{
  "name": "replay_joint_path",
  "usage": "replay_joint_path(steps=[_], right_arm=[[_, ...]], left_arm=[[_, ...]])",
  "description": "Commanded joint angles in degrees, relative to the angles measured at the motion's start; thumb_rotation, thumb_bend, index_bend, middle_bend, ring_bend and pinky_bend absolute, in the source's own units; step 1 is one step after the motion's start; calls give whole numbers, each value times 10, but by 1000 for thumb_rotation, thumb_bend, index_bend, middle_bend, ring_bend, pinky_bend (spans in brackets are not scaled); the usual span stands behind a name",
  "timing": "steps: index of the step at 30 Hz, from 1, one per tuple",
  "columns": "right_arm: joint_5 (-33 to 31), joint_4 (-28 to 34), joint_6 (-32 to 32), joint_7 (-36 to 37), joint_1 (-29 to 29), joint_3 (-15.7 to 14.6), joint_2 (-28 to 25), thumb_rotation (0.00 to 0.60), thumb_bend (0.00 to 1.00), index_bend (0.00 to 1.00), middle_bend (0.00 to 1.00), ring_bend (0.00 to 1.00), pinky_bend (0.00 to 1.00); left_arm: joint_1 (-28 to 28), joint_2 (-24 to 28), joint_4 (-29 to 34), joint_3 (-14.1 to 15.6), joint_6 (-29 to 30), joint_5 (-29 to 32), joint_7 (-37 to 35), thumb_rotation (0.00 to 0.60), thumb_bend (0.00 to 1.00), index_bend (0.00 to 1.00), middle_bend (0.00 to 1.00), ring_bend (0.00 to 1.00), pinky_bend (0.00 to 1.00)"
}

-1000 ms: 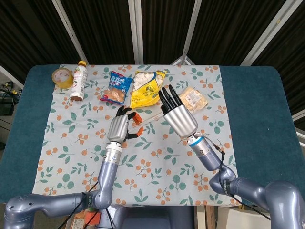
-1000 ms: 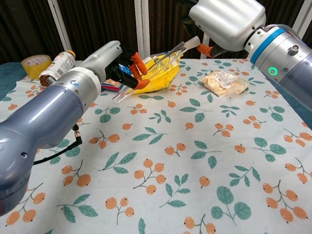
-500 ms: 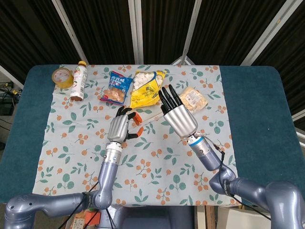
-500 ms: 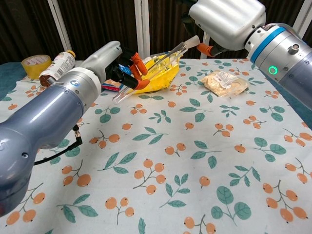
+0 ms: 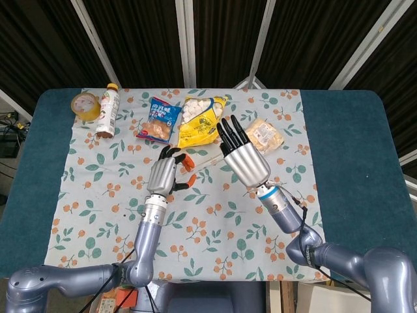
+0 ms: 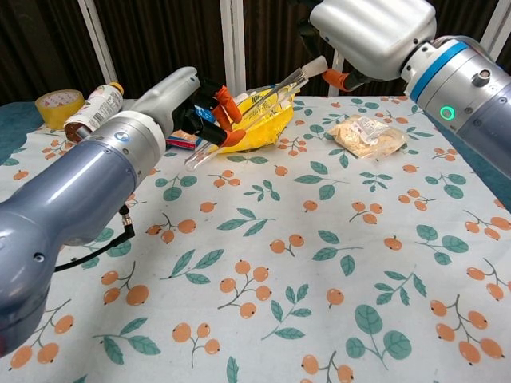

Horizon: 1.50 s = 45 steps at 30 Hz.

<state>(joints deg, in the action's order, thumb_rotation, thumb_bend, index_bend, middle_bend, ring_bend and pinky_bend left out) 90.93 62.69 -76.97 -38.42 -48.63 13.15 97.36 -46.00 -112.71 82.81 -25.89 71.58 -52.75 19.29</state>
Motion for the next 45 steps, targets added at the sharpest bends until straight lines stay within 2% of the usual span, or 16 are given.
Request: replay_joint_path(steps=[1,45], right_arm=[[0,1,0,0,0,0,0,600,397,684,187,13,4],[5,17,1,-3,5,-5,1,600,397,684,187,13,11]], left_arm=[[0,0,0,1,0,0,0,600,770,670,653,165,0],[-12,-16,-13,-14,-1,3,0,600,771,670,657,174,0]])
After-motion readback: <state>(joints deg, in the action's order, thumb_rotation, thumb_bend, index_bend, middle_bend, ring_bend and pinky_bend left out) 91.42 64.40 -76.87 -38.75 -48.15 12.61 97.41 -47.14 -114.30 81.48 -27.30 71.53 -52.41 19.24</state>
